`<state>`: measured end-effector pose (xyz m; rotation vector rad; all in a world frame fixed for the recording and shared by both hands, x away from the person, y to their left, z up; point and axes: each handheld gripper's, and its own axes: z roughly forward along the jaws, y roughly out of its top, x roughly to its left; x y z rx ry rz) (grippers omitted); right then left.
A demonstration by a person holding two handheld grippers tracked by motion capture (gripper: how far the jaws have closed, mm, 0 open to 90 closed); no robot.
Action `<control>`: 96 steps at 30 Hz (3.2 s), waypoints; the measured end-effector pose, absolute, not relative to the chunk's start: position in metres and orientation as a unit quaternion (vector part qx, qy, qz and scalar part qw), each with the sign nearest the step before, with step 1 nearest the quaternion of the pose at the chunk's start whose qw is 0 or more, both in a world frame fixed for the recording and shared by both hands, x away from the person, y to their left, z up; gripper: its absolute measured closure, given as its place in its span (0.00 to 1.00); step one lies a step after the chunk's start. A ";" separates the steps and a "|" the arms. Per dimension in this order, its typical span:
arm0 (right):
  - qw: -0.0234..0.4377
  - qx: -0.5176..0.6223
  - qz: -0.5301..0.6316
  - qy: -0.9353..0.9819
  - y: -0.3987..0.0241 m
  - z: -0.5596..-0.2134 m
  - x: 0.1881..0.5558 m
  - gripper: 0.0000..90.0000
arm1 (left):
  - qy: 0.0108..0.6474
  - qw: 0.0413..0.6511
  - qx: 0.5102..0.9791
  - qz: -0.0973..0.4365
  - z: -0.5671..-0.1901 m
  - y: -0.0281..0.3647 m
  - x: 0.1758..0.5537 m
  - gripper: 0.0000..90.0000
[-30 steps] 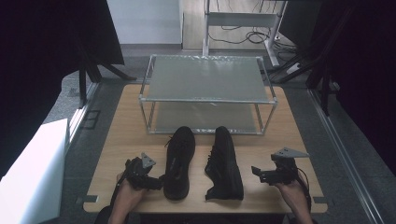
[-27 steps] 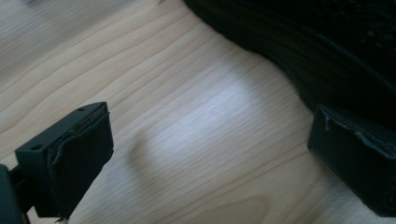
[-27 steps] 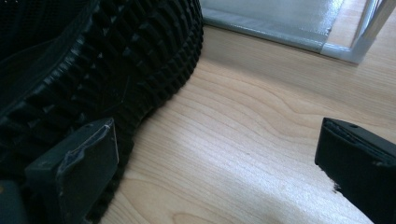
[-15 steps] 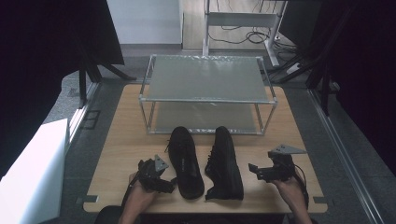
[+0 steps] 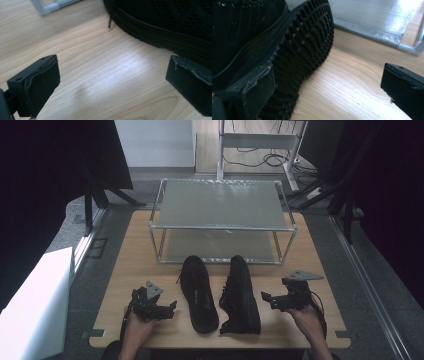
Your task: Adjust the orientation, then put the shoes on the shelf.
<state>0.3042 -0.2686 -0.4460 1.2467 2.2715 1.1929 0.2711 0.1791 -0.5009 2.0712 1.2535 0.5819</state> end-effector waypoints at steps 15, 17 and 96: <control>0.154 0.424 0.391 0.802 -0.226 -0.443 0.326 0.00 | 0.476 0.308 0.794 0.222 -0.504 0.179 0.272 0.00; 0.159 0.426 0.387 0.802 -0.225 -0.444 0.326 0.00 | 0.476 0.306 0.794 0.220 -0.504 0.179 0.272 0.00; 0.116 0.474 0.428 0.760 -0.296 -0.474 0.311 0.03 | 0.458 0.390 0.776 0.190 -0.465 0.118 0.276 0.00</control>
